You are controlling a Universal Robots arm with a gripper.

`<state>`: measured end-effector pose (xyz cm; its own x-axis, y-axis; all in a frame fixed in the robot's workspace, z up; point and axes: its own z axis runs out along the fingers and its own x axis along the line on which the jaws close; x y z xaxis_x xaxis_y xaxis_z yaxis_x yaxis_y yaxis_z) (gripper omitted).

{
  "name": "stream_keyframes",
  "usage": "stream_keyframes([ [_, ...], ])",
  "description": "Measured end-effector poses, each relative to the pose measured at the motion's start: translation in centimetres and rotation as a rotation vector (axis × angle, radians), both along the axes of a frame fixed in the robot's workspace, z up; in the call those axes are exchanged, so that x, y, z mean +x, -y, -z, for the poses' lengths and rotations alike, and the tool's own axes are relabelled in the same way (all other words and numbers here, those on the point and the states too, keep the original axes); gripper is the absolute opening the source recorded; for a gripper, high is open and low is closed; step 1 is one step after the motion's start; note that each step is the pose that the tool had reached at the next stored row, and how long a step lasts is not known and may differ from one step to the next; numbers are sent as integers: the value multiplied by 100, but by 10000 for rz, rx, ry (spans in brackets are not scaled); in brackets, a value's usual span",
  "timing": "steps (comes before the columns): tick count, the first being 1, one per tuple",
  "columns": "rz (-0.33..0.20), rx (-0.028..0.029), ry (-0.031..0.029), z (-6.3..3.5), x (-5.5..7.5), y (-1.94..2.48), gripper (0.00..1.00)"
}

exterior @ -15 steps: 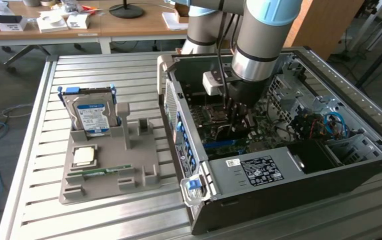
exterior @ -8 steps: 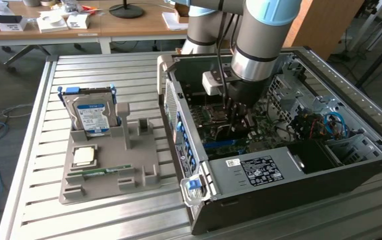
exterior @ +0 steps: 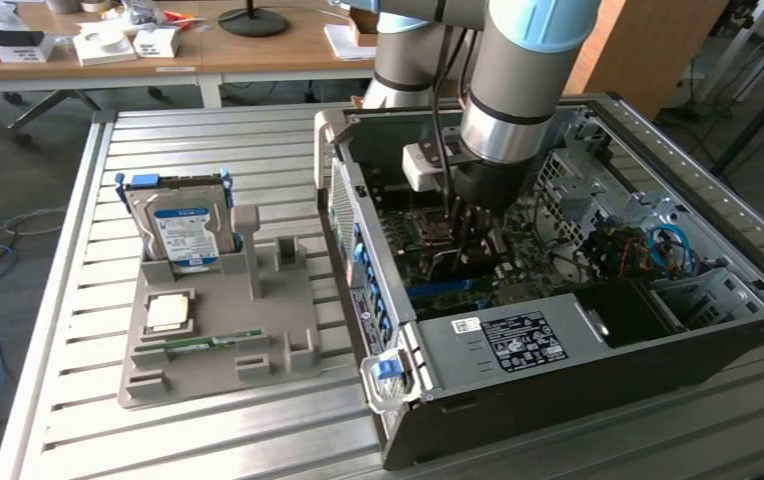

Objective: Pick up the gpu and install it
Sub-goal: 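Insert the gpu into the slot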

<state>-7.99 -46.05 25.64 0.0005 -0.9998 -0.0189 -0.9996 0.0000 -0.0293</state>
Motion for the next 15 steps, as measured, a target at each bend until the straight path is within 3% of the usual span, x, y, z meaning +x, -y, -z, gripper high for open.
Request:
stream_keyframes([
  [15,1,1,5,7,-1,0,26],
])
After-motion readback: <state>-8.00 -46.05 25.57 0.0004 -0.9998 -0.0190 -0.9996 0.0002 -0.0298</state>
